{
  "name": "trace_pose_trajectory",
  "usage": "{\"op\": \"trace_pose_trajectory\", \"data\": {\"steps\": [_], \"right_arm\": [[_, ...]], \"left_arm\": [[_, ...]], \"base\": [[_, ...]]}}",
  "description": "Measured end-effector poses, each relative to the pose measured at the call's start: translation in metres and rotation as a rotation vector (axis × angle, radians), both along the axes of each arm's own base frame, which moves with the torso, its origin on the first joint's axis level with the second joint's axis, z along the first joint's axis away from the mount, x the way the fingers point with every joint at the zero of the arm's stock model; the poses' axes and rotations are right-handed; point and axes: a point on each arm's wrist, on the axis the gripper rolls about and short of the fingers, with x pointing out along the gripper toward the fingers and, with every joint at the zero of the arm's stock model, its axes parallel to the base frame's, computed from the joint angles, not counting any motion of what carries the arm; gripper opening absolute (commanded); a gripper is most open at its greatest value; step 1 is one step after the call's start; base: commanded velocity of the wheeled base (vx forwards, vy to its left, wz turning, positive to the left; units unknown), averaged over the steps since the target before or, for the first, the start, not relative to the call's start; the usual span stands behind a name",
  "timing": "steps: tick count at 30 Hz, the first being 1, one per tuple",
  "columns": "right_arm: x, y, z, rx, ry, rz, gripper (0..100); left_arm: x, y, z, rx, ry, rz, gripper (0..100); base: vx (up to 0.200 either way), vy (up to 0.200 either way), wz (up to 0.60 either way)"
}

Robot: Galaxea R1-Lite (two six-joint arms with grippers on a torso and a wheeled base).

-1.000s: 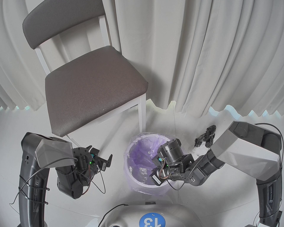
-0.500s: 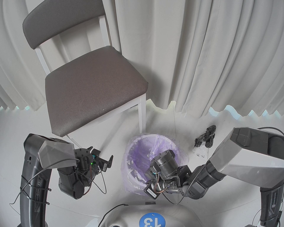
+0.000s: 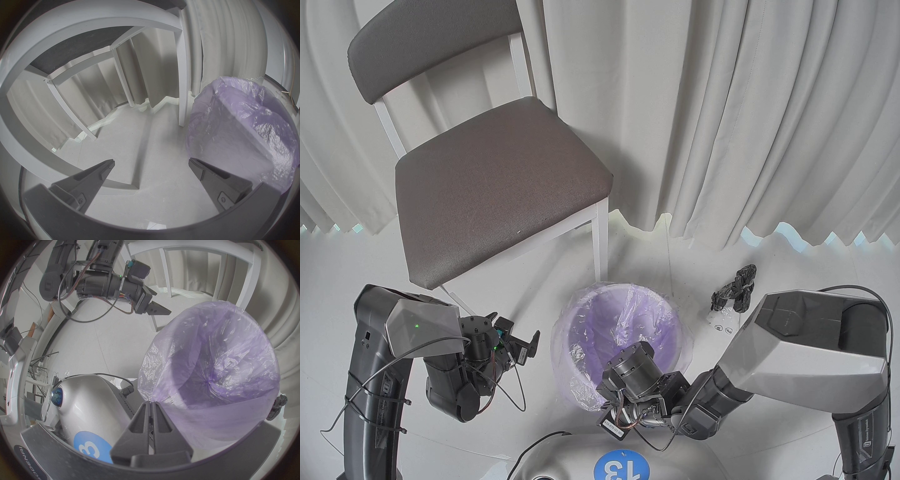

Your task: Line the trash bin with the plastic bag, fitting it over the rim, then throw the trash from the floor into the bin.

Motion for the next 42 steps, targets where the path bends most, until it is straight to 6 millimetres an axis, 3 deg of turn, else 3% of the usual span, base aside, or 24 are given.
{"op": "trace_pose_trajectory", "data": {"steps": [11,12,19,24,34,42], "right_arm": [[0.012,0.007,-0.019,-0.015,-0.096,-0.063,0],[0.013,0.008,-0.02,-0.016,-0.1,-0.065,100],[0.009,0.007,-0.024,-0.027,-0.093,-0.073,100],[0.004,0.002,-0.015,-0.017,-0.093,-0.069,100],[-0.02,-0.016,0.032,0.033,-0.105,-0.066,100],[-0.03,-0.042,0.07,0.074,-0.138,-0.1,100]], "left_arm": [[-0.001,-0.001,-0.001,-0.001,0.003,-0.005,100],[-0.001,-0.002,-0.001,-0.002,0.004,-0.006,100],[-0.006,-0.002,-0.001,-0.011,0.022,-0.032,100],[-0.014,-0.001,0.0,-0.037,0.057,-0.133,100],[-0.033,0.008,0.002,-0.094,0.138,-0.327,100],[-0.044,0.0,-0.001,-0.053,0.146,-0.515,100]], "base": [[0.0,0.0,0.0],[0.0,0.0,0.0],[0.0,0.0,0.0],[0.0,0.0,0.0],[0.0,0.0,0.0],[0.0,0.0,0.0]]}}
